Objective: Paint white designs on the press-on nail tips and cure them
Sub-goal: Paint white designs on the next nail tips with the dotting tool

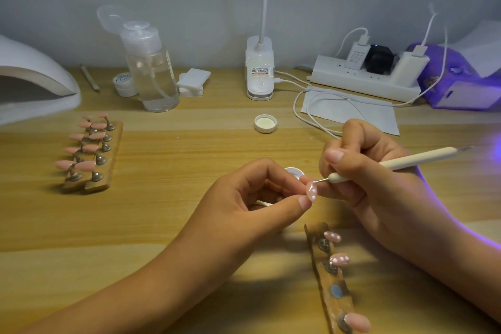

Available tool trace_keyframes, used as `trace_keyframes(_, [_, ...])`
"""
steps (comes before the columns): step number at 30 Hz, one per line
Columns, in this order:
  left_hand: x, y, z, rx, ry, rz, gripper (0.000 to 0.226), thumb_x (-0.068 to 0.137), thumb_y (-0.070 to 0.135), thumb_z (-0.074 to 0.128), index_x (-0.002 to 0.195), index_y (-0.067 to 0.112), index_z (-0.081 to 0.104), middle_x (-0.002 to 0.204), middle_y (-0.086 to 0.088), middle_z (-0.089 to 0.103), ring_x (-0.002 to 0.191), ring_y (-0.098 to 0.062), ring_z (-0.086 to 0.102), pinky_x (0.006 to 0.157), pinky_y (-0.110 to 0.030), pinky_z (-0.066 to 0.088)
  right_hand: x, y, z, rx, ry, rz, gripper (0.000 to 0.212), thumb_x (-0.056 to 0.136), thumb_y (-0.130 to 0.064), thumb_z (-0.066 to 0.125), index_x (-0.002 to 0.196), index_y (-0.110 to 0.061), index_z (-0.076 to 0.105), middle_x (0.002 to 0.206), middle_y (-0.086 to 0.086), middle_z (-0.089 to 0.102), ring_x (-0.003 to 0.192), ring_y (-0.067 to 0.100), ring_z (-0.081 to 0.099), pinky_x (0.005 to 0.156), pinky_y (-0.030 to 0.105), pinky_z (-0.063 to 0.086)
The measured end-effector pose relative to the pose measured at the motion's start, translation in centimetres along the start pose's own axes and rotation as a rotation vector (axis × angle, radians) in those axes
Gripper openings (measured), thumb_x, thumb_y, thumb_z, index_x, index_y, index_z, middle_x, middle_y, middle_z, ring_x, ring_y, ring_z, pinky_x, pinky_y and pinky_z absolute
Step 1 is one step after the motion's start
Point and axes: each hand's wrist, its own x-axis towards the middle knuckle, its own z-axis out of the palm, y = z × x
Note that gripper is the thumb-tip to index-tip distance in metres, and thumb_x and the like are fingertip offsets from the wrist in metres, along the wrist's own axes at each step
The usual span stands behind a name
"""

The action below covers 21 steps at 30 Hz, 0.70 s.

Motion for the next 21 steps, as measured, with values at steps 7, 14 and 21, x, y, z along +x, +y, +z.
trace_keyframes(7, [0.04,-0.04,-0.02,-0.001,-0.005,0.009,0.009,0.072,0.035,0.074,0.076,0.028,0.07,0.078,0.012,0.068,0.07,-0.002,0.059,0.067,-0.019,0.049,-0.02,-0.01,-0.02,-0.022,0.009,0.004,0.028,0.069,-0.004,0.069,0.057,-0.021,0.051,0.052,-0.004,0.048,0.048,0.006,0.045,0.053,0.019,0.052])
trace_keyframes(14, [0.06,-0.12,-0.01,-0.01,-0.003,0.011,0.01,0.072,0.035,0.074,0.077,0.028,0.07,0.078,0.01,0.068,0.07,-0.003,0.059,0.067,-0.019,0.048,-0.03,0.02,0.0,-0.016,0.014,-0.001,0.02,0.068,-0.017,0.067,0.058,-0.02,0.049,0.053,-0.001,0.045,0.049,0.007,0.042,0.053,0.02,0.052])
trace_keyframes(21, [0.04,-0.12,-0.08,-0.006,-0.006,0.008,0.009,0.073,0.035,0.074,0.078,0.029,0.07,0.082,0.012,0.07,0.072,-0.002,0.06,0.068,-0.019,0.049,0.01,0.09,-0.1,-0.028,0.01,-0.011,0.02,0.07,-0.017,0.066,0.059,-0.02,0.05,0.054,-0.001,0.045,0.05,0.007,0.043,0.055,0.02,0.053])
